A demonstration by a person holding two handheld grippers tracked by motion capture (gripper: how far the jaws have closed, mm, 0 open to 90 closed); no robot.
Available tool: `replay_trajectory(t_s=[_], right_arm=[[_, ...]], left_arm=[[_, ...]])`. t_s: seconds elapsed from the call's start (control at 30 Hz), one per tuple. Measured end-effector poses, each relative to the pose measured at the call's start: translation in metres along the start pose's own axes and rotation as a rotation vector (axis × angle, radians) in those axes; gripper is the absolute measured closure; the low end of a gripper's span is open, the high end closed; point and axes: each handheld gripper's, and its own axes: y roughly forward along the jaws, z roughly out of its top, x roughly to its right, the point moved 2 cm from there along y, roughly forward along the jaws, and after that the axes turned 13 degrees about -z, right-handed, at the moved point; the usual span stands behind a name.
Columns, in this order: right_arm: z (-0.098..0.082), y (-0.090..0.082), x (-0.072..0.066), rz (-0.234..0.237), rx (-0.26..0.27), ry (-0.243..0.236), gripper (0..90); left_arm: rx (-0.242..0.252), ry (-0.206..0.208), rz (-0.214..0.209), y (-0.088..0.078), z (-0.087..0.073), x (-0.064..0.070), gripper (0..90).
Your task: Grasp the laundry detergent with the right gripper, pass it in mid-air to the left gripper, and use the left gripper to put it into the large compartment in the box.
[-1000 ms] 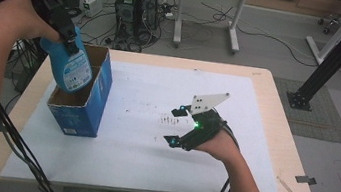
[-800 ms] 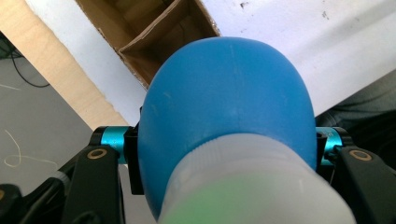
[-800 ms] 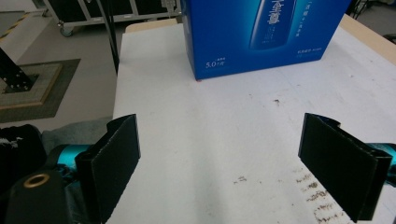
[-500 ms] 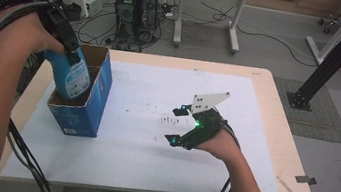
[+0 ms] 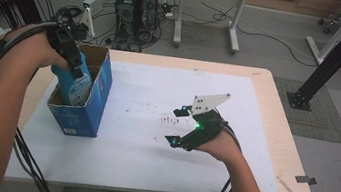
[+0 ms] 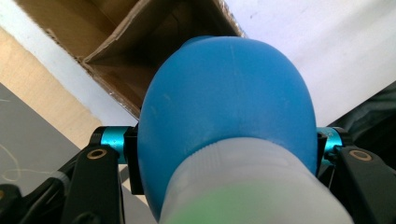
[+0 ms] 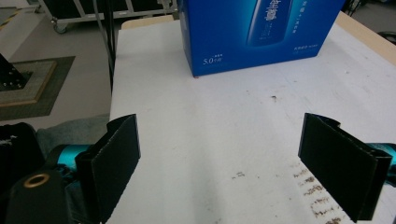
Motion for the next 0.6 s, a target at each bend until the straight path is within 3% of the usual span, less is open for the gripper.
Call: replay_trajectory(t_s=[0.1, 0.37, 0.4, 0.43, 0.6], right_arm=[[0.0, 0.001, 0.0, 0.002, 0.004, -0.009, 11.9], [0.001, 0.003, 0.0, 0.0, 0.002, -0.008, 11.9], [0.001, 0.003, 0.0, -0.002, 0.001, -0.008, 11.9], [0.001, 0.003, 0.0, -0.002, 0.001, -0.005, 11.9], [0.001, 0.004, 0.001, -0.003, -0.003, -0.008, 11.9]], left_arm=[[-0.021, 0.035, 0.011, 0.007, 0.001, -0.003, 39.0], [-0.029, 0.041, -0.014, 0.025, 0.003, -0.014, 39.0], [-0.001, 0.018, -0.017, 0.029, 0.004, -0.013, 39.0], [-0.028, 0.038, -0.014, 0.03, 0.004, -0.016, 39.0], [-0.041, 0.042, -0.023, 0.044, 0.007, -0.021, 39.0]])
